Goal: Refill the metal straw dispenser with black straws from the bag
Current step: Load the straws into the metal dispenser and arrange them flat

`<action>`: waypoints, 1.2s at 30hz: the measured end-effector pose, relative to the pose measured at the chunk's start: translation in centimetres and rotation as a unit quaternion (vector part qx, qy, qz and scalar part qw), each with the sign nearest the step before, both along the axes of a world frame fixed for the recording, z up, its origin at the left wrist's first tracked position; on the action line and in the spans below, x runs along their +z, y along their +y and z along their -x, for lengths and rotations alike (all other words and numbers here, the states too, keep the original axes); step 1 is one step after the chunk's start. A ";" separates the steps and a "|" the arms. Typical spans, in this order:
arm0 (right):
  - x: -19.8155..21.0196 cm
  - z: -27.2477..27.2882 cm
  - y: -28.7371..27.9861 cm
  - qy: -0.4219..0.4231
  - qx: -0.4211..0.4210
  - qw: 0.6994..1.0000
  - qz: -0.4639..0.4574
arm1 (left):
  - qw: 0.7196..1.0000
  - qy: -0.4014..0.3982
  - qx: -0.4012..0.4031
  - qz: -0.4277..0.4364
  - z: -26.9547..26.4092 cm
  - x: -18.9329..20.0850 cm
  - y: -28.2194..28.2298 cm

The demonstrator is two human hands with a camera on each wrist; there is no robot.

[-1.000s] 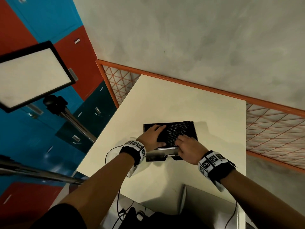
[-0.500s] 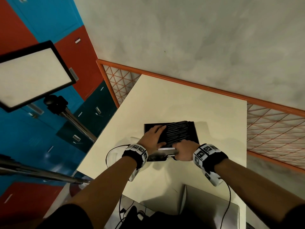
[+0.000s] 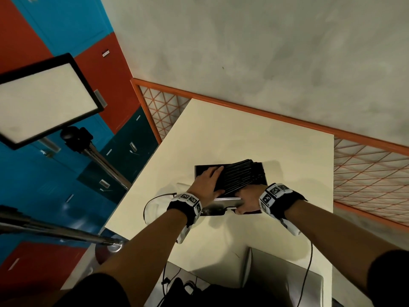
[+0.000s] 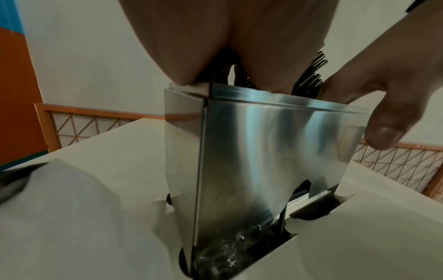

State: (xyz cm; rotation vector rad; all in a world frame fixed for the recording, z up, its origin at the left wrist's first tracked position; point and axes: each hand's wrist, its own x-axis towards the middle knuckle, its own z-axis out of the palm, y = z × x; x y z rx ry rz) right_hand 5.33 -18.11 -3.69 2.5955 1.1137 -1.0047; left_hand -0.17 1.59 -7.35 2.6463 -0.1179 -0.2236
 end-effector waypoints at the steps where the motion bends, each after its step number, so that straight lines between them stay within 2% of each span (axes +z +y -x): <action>1: 0.0 0.1 0.1 -0.008 0.004 1.000 0.000 | 1.000 0.001 0.001 -0.001 0.0 0.0 0.0; 4: -0.5 0.2 0.2 -0.034 0.011 0.999 -0.002 | 1.000 -0.001 -0.001 0.002 0.0 0.1 0.0; 10: -1.2 0.3 0.1 -0.026 -0.014 0.999 -0.018 | 1.000 -0.001 -0.005 -0.003 0.0 0.3 0.0; 15: -0.9 -0.1 -0.1 -0.043 -0.001 0.999 0.017 | 1.000 0.001 -0.006 -0.005 0.0 0.5 -0.1; 18: -0.6 -0.5 0.1 -0.028 0.003 0.998 0.054 | 1.000 0.001 -0.007 -0.006 0.0 0.3 -0.1; 25: -0.1 -0.5 1.2 0.017 -0.013 0.997 0.073 | 1.000 0.000 -0.006 -0.008 -0.1 0.0 -0.1; 36: -0.1 -1.6 1.8 0.045 0.017 0.990 0.135 | 1.000 -0.006 -0.006 -0.019 -0.1 -0.3 0.0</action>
